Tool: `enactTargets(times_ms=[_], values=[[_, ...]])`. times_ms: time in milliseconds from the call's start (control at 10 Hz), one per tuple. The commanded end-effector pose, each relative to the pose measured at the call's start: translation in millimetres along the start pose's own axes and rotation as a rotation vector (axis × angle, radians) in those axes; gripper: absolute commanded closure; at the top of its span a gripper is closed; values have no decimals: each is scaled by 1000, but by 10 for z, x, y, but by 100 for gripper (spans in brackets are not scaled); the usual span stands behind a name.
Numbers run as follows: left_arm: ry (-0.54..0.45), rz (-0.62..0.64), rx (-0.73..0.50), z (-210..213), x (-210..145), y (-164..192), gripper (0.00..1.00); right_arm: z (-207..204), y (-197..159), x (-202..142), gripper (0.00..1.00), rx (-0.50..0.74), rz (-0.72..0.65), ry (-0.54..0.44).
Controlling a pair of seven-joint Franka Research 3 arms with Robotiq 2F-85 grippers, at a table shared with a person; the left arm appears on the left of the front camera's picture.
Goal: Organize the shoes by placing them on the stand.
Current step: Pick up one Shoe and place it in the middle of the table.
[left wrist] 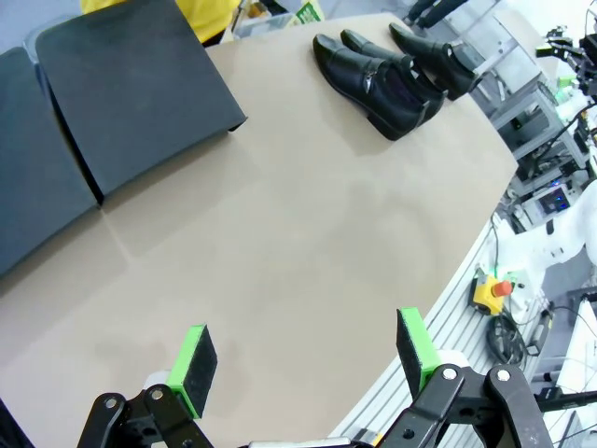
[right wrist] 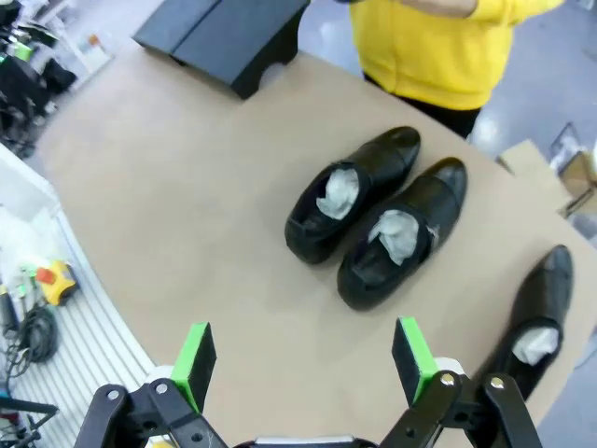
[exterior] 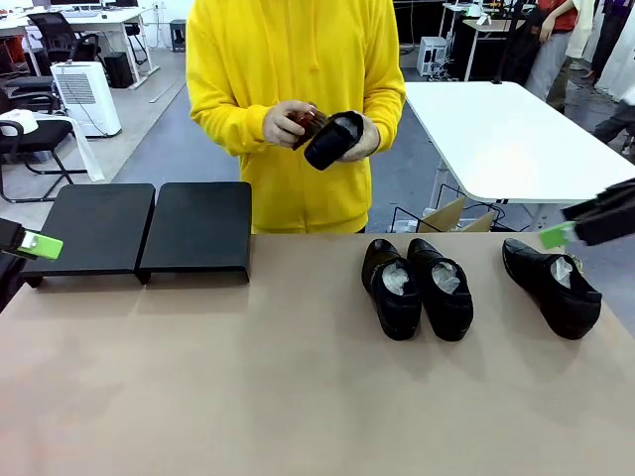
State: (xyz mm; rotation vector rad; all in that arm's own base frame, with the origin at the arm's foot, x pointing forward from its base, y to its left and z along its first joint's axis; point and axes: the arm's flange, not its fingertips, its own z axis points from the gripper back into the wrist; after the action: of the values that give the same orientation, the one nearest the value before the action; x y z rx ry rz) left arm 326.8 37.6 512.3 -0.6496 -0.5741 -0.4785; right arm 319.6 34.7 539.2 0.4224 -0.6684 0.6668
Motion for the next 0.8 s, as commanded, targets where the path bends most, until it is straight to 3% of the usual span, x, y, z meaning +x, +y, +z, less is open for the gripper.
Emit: enactTargets(times_ms=[0, 100, 200, 500, 600, 700], values=[[-12, -17, -19, -3, -1, 12, 0, -418, -58, 283, 0, 15, -35, 33], [-12, -17, -19, -3, -1, 12, 0, -505, -67, 277, 0, 5, 14, 50], [-12, -17, -19, -3, -1, 12, 0, -226, 44, 107, 0, 3, 0, 22], [-12, -17, -19, -3, -1, 12, 0, -226, 44, 107, 0, 3, 0, 22], [-12, -17, -19, -3, -1, 12, 0, -315, 0, 163, 0, 7, 13, 23], [-12, -17, -19, -3, -1, 12, 0, -431, 194, 386, 0, -80, -53, 86]])
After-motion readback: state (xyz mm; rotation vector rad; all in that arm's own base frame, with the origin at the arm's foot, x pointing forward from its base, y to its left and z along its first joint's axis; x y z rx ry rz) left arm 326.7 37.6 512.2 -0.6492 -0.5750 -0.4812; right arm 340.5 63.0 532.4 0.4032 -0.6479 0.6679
